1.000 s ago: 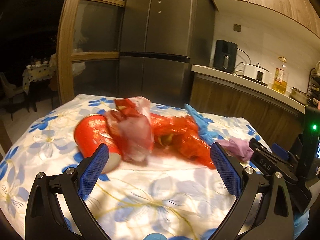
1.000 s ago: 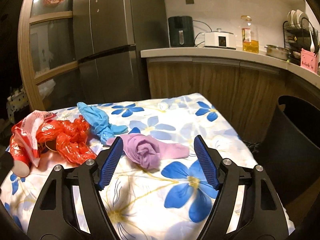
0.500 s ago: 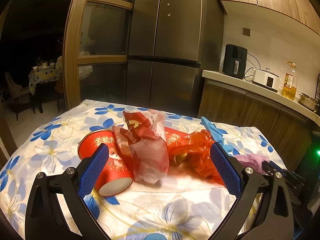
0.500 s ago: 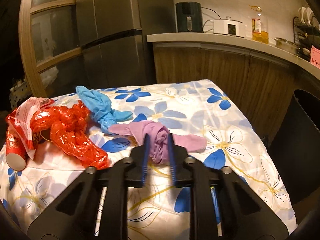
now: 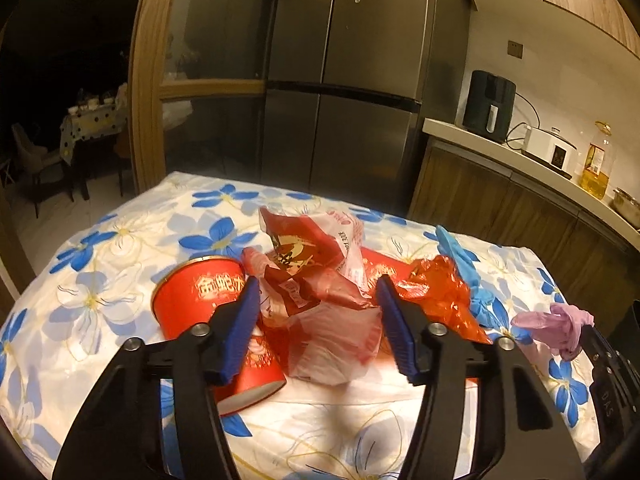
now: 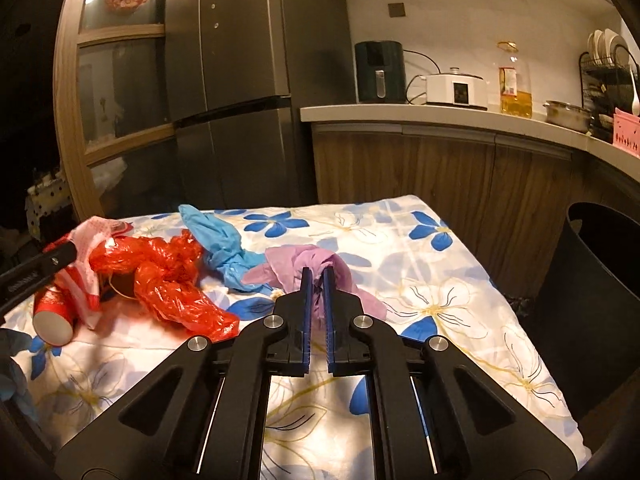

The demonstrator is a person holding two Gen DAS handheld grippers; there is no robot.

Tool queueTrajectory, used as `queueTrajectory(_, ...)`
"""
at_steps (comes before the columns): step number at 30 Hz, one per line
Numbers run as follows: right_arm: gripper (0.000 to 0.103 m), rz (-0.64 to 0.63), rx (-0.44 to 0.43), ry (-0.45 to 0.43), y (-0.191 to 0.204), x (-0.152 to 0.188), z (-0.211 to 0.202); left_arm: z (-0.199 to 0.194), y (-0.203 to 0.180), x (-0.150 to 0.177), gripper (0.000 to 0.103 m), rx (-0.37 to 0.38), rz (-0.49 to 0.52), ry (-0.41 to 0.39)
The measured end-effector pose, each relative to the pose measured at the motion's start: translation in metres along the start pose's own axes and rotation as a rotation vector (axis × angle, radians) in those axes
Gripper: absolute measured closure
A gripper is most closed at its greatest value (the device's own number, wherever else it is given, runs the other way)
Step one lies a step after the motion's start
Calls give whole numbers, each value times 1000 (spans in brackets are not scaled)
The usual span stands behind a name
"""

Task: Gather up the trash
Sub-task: 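Grasp the red-white plastic bag with the left tool while the right tool grasps the pink glove, then carry the red-white bag and pink glove in both tools over the bin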

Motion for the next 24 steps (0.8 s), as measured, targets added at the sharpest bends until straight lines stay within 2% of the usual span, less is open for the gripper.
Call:
queueTrajectory(2,98,-2,-3,-4,2,0,-3,1,0,1,57,2,4,11)
queueTrajectory(3,98,-3,-4,-7,2,0,-4,1,0,1,63,-1,4,14)
queueTrajectory(4,98,-4,-6,-10,3,0,-6,0,0,1,76,2,2,17)
queueTrajectory(6,98,-5,-9,-13,5,0,-9,0,1,1,83,9,-3,30)
queueTrajectory(10,99,-8,-17,-20,7,0,-17,-6,4,2,89,30,-20,30)
queueTrajectory(14,99,-10,-23,-33,9,-1,-27,-21,7,-2,91,63,-49,13)
queueTrajectory(24,99,-5,-35,-99,9,-12,-69,-89,9,-14,91,117,-56,-102)
Point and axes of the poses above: each gripper's, at about its wrist camera, not at the fingertips, and z roughly the way its jaws point, y to its left, x to its underside, the point moved 4 cm from there along z, roughly the way its jaws point, and after that the axes turned 8 degrees about -x, right-handed, at the moved point
